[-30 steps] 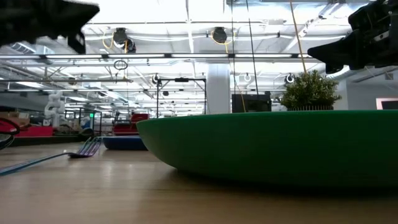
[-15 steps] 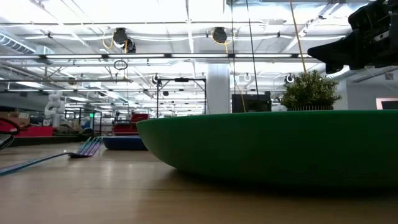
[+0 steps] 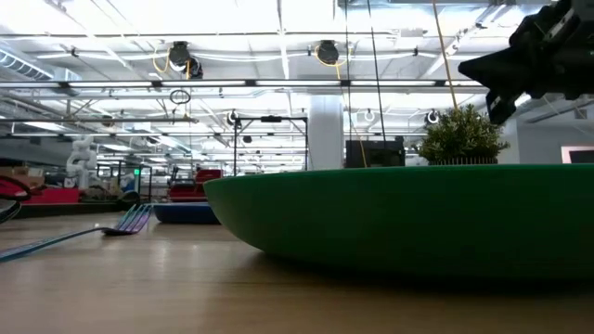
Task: Pick and place plate/cup/fork/spoon on tray
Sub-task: Put the green glass on the top left of the blue tray
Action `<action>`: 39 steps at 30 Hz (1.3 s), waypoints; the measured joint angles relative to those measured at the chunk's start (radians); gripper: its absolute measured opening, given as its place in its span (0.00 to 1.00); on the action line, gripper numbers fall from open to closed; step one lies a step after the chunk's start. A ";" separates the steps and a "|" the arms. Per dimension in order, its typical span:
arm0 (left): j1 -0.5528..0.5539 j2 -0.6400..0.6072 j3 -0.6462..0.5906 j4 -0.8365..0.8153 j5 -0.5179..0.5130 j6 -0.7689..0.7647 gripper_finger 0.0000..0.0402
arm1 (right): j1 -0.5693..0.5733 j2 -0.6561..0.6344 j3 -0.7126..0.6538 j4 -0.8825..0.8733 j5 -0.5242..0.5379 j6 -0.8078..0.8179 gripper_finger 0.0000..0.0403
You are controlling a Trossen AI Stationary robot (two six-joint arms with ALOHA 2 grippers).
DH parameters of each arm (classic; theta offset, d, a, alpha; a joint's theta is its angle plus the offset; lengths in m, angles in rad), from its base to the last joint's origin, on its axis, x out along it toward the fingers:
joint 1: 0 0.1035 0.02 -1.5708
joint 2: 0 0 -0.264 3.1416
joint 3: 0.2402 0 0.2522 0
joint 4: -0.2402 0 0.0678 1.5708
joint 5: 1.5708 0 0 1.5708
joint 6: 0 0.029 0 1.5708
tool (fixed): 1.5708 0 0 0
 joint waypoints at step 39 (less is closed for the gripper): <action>-0.039 0.073 -0.001 0.023 -0.029 -0.033 0.02 | 0.469 1.056 1.298 -1.203 0.063 0.388 0.00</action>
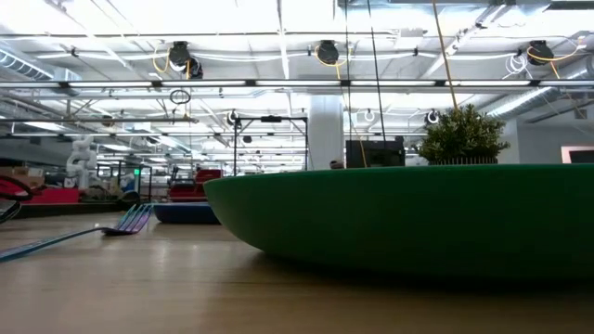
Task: Pick and place plate/cup/fork/spoon on tray
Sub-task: Put the green glass on the top left of the blue tray
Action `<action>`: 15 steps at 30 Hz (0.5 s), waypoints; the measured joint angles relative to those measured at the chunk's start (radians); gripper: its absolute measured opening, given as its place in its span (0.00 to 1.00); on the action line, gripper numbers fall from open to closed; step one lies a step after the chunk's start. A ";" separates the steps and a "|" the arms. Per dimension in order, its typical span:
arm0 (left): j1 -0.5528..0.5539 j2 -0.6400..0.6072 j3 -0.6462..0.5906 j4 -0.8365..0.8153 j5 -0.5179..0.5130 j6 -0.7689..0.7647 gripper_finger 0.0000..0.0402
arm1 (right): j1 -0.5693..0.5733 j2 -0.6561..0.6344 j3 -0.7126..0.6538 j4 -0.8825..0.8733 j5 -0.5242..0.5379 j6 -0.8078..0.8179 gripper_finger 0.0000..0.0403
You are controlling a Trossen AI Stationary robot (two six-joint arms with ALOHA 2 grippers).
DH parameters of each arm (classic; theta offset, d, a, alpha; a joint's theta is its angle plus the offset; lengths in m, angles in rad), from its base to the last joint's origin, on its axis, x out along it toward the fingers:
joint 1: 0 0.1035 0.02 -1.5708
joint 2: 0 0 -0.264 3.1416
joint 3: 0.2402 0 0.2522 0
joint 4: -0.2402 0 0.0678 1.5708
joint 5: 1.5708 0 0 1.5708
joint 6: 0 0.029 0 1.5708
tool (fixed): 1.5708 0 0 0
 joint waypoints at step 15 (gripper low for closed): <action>0.001 0.000 0.000 -0.054 -0.088 0.002 0.03 | 0.345 0.198 0.053 -0.063 -0.181 0.652 0.03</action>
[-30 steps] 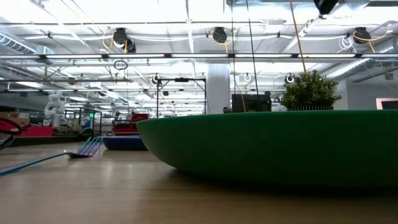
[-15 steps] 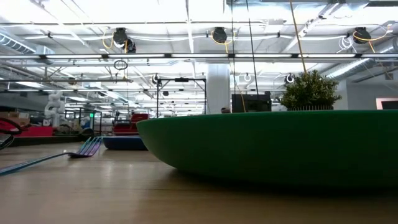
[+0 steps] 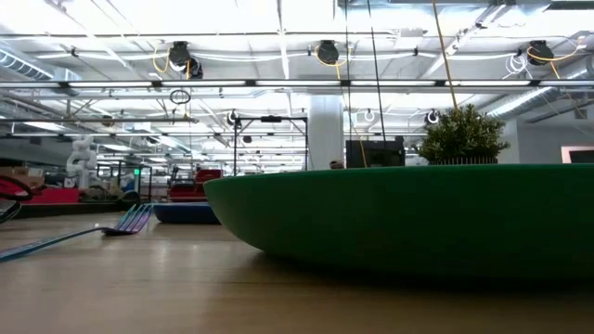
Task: Pick and place plate/cup/fork/spoon on tray
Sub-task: Put the green glass on the top left of the blue tray
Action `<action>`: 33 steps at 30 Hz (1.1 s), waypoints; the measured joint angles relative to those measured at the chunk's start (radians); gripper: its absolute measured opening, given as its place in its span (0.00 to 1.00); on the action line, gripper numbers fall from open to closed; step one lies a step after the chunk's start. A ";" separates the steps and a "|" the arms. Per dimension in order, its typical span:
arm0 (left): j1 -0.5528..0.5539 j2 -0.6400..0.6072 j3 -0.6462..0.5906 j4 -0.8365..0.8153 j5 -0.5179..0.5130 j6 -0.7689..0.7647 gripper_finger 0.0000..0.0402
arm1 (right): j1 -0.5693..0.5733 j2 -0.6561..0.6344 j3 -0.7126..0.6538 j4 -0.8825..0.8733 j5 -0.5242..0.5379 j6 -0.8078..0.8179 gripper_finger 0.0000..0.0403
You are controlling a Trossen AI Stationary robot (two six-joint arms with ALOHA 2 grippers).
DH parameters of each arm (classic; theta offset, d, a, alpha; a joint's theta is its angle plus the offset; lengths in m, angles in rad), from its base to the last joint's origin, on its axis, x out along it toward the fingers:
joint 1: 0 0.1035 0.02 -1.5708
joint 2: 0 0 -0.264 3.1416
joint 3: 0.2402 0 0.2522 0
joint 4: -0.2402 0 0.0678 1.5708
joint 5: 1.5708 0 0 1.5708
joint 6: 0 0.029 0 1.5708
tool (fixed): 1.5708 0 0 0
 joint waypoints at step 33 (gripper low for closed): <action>0.000 0.000 0.000 -0.029 -0.001 -0.038 0.06 | 0.171 0.208 0.000 -0.067 0.002 -0.005 0.39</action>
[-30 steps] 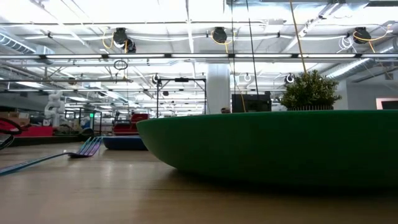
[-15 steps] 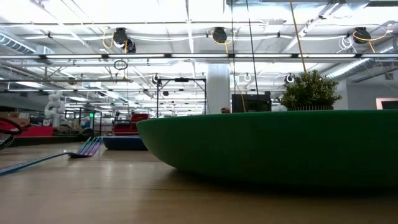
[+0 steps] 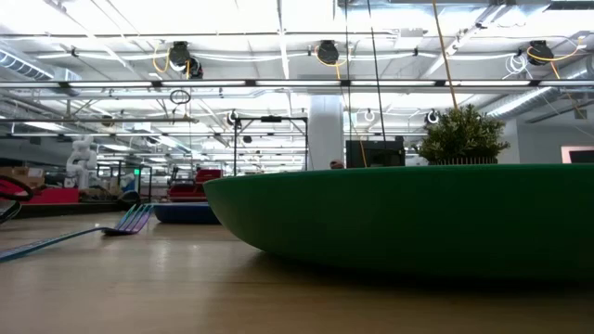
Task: Pick and place plate/cup/fork/spoon on tray
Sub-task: Put the green glass on the top left of the blue tray
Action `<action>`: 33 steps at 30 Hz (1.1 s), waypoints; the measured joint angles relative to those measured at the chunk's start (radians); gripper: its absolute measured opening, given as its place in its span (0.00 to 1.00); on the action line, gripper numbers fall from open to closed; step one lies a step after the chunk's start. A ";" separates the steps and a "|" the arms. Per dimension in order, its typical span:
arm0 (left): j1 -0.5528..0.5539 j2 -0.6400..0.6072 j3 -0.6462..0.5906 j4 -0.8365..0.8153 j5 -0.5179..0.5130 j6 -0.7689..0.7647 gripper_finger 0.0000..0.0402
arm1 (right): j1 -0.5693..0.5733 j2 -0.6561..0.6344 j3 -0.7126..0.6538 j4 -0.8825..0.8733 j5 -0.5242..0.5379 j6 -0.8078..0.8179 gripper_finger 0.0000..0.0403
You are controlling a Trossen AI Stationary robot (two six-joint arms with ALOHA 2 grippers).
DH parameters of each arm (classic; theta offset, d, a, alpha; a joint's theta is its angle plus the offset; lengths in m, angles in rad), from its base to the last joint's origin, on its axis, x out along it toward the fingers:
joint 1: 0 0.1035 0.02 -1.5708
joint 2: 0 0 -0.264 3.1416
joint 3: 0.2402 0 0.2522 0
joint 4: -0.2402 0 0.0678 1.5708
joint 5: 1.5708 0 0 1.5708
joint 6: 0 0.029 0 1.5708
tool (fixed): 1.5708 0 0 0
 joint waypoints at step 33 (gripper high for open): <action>0.000 0.000 0.000 0.009 0.000 0.037 0.06 | -0.001 -0.044 0.000 -0.041 0.027 -0.044 0.37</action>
